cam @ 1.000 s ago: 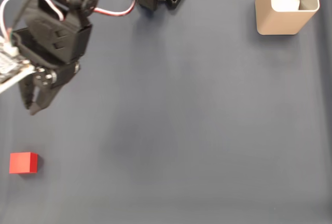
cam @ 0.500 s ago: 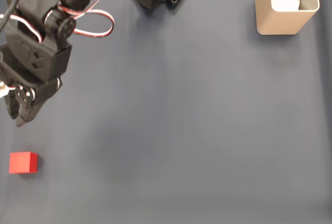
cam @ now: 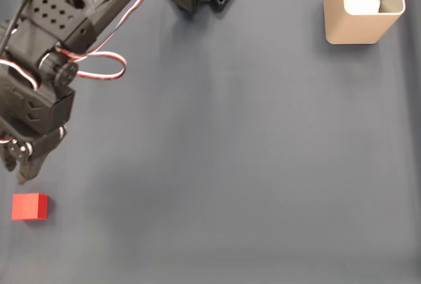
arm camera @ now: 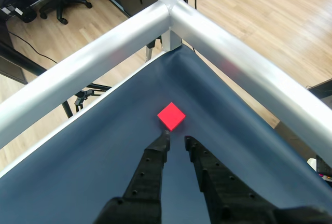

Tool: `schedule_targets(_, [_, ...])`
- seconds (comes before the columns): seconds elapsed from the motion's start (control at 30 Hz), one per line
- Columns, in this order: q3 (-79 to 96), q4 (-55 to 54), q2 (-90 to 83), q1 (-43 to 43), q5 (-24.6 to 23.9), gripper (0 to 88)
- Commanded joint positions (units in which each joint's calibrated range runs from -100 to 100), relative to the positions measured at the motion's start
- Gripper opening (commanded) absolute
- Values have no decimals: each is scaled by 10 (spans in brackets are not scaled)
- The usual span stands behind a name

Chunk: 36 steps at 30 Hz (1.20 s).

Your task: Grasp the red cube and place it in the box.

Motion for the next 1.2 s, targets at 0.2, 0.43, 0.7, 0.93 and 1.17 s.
schedule_targets(0.2, [-125,20,69,18,5,176])
schedule_targets(0.43, [-174,38,116,28,13,293])
schedule_targets(0.7, [-216,59,159,33,26,361])
schedule_targets(0.93, [-246,60,201,37,39,373])
schedule_targets(1.17, [-258,22,237,37,47,388])
